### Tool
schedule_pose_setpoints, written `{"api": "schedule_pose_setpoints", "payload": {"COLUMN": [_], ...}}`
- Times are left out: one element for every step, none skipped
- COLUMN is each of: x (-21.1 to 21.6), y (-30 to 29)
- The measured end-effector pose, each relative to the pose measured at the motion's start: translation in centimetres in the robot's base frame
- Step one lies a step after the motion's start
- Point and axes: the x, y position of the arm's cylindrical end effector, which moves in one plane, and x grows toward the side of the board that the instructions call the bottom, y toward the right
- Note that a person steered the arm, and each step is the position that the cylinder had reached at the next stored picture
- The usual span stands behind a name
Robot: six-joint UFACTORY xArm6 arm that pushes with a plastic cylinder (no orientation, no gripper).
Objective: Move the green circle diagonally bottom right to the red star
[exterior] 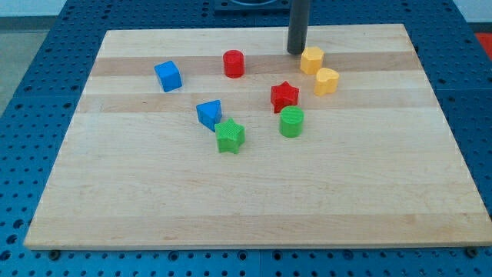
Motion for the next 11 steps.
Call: {"api": "schedule_pose_setpoints", "payload": {"x": [0.0,3.0,5.8,7.9,10.1,10.6,13.5,15.4,15.6,17.2,17.5], "y": [0.0,-2.4,-5.9,-8.2,-9.3,-9.3,-9.3,-9.3,-9.3,-8.9,-7.9]}}
